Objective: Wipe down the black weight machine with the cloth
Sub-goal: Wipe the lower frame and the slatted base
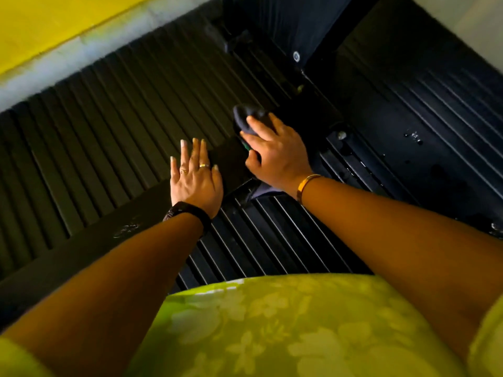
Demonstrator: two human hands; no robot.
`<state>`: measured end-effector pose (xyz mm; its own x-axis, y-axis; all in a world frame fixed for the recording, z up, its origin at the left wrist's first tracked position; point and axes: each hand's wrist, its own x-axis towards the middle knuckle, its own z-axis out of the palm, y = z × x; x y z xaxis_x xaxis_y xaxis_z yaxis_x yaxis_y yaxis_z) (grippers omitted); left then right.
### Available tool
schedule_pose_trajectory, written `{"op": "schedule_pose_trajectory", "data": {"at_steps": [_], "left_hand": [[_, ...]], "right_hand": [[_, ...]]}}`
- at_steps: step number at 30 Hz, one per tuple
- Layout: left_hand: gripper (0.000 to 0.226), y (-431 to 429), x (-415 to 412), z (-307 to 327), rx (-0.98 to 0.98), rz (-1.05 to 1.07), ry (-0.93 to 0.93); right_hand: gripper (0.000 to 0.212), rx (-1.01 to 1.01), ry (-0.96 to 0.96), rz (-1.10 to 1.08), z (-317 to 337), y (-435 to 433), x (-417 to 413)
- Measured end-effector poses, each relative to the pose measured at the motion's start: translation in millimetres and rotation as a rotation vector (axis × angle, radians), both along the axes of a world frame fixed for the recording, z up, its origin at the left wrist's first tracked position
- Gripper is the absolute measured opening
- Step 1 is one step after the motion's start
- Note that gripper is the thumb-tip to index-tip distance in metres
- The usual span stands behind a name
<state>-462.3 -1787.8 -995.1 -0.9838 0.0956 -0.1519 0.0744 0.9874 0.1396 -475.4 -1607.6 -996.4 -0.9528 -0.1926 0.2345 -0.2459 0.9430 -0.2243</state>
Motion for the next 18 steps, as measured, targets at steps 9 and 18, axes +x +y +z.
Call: {"op": "schedule_pose_trajectory", "data": {"at_steps": [9,18], "left_hand": [[0.06,12.5,0.5,11.6,-0.203,-0.269,0.001],[0.061,37.5,-14.4,14.7,0.007,-0.215,-0.068]], "right_hand": [[0.053,0.157,-0.172,-0.079,1.7,-41.1,38.5],[0.052,0.1,-0.208,-0.169,2.2,37.3,4.4]]}}
